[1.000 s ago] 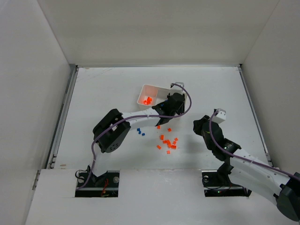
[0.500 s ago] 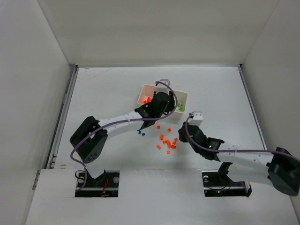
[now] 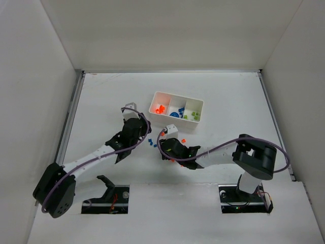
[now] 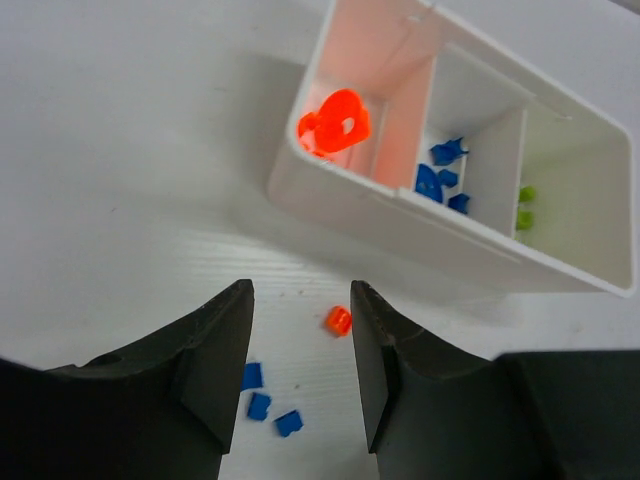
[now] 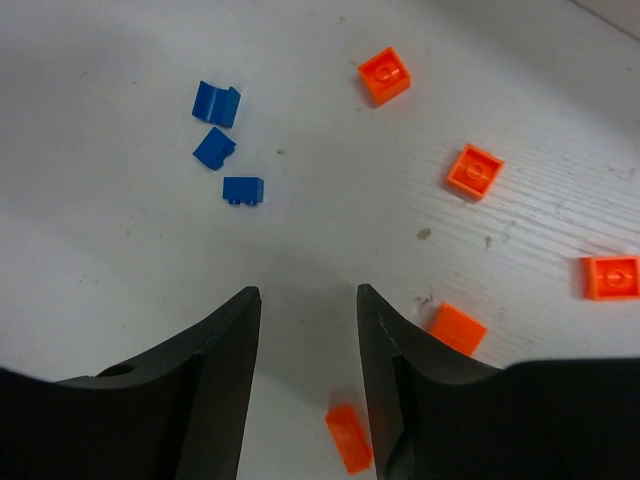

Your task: Sort the legos into containers by color

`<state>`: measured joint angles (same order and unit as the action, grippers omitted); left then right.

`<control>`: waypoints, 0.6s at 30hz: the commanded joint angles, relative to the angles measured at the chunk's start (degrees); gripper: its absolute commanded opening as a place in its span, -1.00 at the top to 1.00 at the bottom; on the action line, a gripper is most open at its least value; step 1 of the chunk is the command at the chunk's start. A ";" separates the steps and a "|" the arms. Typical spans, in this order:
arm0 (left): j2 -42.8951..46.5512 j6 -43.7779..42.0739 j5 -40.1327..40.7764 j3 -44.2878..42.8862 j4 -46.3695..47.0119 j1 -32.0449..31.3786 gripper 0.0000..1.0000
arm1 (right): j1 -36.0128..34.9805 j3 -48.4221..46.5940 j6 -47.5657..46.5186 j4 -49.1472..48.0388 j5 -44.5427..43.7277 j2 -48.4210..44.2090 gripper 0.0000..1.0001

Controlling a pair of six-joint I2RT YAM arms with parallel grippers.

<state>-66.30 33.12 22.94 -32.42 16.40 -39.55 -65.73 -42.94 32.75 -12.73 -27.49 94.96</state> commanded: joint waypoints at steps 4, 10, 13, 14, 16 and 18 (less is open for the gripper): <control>8.81 3.70 0.27 8.07 -4.10 2.68 0.25 | -0.31 -6.71 -1.99 -3.70 3.93 5.76 0.05; 12.77 5.72 -0.53 13.78 -6.82 2.59 0.39 | 0.04 -9.88 -2.25 -3.27 4.72 10.50 0.11; 14.35 6.60 -1.32 15.37 -8.05 3.03 0.39 | 0.65 -11.11 -2.34 -2.91 4.46 12.09 0.20; 15.06 6.69 -1.14 15.90 -8.14 3.03 0.39 | 0.91 -11.38 -2.60 -2.74 4.11 12.44 0.22; 16.20 7.22 -1.05 16.95 -8.23 3.12 0.39 | 1.09 -11.64 -2.87 -2.21 2.71 12.62 0.25; 16.99 7.22 -1.58 16.96 -8.93 3.47 0.39 | 1.09 -11.82 -2.61 -1.60 1.39 12.62 0.26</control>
<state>-51.20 39.27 21.71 -16.05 7.75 -36.69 -65.12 -53.49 30.79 -15.03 -24.16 106.59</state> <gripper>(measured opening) 0.308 0.372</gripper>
